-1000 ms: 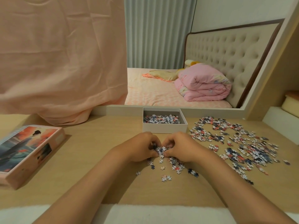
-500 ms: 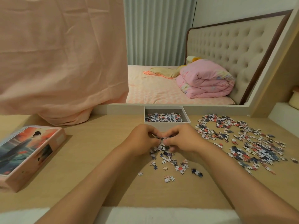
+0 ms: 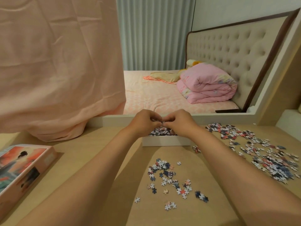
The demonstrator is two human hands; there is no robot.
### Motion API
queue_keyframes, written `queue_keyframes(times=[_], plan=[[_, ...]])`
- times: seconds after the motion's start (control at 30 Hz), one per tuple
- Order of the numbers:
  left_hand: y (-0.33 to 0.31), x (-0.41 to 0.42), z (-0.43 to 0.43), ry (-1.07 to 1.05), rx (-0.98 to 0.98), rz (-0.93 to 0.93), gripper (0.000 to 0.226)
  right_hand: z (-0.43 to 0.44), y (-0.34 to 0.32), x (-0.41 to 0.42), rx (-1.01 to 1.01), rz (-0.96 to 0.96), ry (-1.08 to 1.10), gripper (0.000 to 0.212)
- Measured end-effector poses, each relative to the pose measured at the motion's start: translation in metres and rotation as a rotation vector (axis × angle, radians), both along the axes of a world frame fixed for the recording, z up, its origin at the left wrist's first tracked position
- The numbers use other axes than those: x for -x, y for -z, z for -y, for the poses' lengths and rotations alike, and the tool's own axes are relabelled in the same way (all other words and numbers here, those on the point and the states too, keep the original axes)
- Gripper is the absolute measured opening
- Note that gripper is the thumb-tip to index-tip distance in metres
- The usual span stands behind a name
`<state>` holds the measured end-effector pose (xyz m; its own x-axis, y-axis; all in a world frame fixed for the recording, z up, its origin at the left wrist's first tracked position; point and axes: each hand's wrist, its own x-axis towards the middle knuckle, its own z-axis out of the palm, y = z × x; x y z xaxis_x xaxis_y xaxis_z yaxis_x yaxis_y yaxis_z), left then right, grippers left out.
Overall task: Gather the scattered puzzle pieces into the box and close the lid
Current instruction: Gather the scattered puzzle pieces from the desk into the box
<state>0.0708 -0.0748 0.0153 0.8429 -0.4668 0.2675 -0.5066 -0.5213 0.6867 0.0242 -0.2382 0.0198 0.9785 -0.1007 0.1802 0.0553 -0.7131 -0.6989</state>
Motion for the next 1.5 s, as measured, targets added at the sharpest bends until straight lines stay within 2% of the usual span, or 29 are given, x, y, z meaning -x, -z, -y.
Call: queue_keyframes(times=[0.1, 0.2, 0.27, 0.4, 0.47, 0.57, 0.67, 0.8, 0.87, 0.93, 1.0, 1.07, 1.23, 1.33, 1.43, 1.5], plan=[[0.007, -0.005, -0.003, 0.054, -0.180, 0.058, 0.020, 0.004, 0.007, -0.005, 0.151, -0.038, -0.057, 0.017], [0.010, -0.004, -0.010, 0.021, -0.229, 0.105, 0.024, 0.010, 0.011, -0.007, 0.196, -0.037, -0.055, 0.031], [0.014, -0.001, -0.013, 0.034, -0.289, 0.139, 0.027, 0.011, 0.010, -0.003, 0.220, -0.041, -0.067, 0.030], [0.026, 0.004, -0.015, 0.142, -0.590, 0.236, 0.044, 0.007, 0.009, 0.012, 0.376, -0.122, -0.146, 0.039], [0.028, 0.006, -0.017, 0.138, -0.656, 0.235, 0.047, 0.004, 0.011, 0.017, 0.482, -0.177, -0.187, 0.041], [0.028, 0.011, -0.021, 0.125, -0.626, 0.198, 0.051, 0.003, 0.010, 0.019, 0.499, -0.205, -0.176, 0.043], [0.027, 0.019, -0.025, 0.110, -0.499, 0.213, 0.052, 0.004, 0.004, 0.026, 0.319, -0.136, -0.137, 0.039], [0.024, 0.039, -0.034, 0.083, -0.270, 0.391, 0.031, 0.001, -0.009, 0.046, 0.300, 0.031, -0.138, 0.031], [0.027, 0.057, -0.038, 0.086, -0.172, 0.389, 0.022, -0.001, -0.012, 0.060, 0.313, 0.007, -0.169, 0.030], [0.036, 0.073, -0.040, 0.106, -0.234, 0.305, 0.029, -0.003, -0.007, 0.074, 0.368, -0.111, -0.205, 0.029], [0.046, 0.084, -0.041, 0.150, -0.421, 0.205, 0.048, -0.004, 0.004, 0.085, 0.431, -0.217, -0.201, 0.028], [0.053, 0.092, -0.041, 0.195, -0.550, 0.171, 0.056, -0.008, 0.012, 0.095, 0.465, -0.282, -0.173, 0.029], [0.051, 0.111, -0.040, 0.286, -0.407, 0.019, 0.049, -0.009, 0.016, 0.120, 0.450, -0.351, -0.237, 0.032], [0.047, 0.121, -0.048, 0.286, -0.358, -0.019, 0.055, -0.001, 0.008, 0.133, 0.356, -0.309, -0.182, 0.030], [0.043, 0.128, -0.063, 0.241, -0.428, 0.049, 0.065, 0.010, -0.006, 0.146, 0.403, -0.338, -0.191, 0.026], [0.037, 0.132, -0.075, 0.200, -0.485, -0.006, 0.067, 0.014, -0.011, 0.154, 0.427, -0.424, -0.201, 0.022]])
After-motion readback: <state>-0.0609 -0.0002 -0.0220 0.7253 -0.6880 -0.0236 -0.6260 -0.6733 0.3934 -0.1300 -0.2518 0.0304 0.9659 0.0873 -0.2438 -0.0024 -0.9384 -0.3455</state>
